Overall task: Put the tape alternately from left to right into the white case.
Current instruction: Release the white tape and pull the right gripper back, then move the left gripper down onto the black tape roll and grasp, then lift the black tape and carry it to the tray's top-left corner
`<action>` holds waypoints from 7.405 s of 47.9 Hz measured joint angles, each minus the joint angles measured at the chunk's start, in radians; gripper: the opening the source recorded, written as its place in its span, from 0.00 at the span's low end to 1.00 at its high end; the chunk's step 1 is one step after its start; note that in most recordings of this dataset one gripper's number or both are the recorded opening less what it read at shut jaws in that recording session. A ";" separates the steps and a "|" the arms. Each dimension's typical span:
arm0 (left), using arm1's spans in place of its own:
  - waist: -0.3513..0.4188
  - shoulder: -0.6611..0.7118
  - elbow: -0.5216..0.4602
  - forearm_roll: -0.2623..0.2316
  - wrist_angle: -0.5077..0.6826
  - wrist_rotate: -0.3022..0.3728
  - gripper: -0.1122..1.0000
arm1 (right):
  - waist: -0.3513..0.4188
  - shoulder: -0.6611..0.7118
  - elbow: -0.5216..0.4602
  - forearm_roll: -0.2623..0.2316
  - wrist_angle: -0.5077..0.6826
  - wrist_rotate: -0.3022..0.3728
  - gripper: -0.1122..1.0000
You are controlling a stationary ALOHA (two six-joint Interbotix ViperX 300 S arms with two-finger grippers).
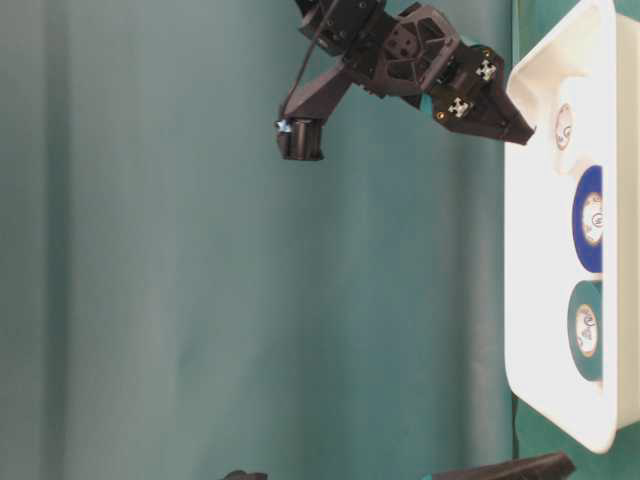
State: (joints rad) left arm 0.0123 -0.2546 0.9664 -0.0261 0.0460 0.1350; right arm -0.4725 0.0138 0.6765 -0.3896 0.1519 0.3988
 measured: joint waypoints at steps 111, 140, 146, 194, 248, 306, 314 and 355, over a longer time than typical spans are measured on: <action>-0.028 0.000 -0.002 -0.002 0.000 -0.003 0.84 | 0.495 -0.104 0.115 0.000 -0.002 0.009 0.80; -0.249 0.002 0.020 -0.002 0.072 -0.313 0.84 | 0.494 -0.104 0.117 0.000 -0.014 0.009 0.80; -0.290 0.006 0.025 -0.003 0.094 -0.374 0.84 | 0.495 -0.104 0.117 0.000 -0.040 0.009 0.80; -0.330 0.224 -0.038 -0.003 0.094 -0.442 0.73 | 0.495 -0.104 0.117 0.000 -0.054 0.008 0.80; -0.331 0.084 -0.114 -0.003 0.144 -0.431 0.07 | 0.495 -0.104 0.118 0.000 -0.054 0.009 0.80; 0.189 0.054 -0.137 0.003 0.149 -0.132 0.07 | 0.495 -0.104 0.120 0.002 -0.054 0.011 0.80; 0.264 0.054 -0.149 0.002 0.137 -0.081 0.07 | 0.494 -0.104 0.118 0.002 -0.052 0.011 0.80; 0.497 0.293 -0.322 0.002 0.006 -0.012 0.07 | 0.495 -0.104 0.120 0.002 -0.054 0.009 0.80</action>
State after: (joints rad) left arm 0.5093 0.0383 0.6443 -0.0245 0.0522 0.1227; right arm 0.0230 -0.0905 0.7961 -0.3881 0.0982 0.4080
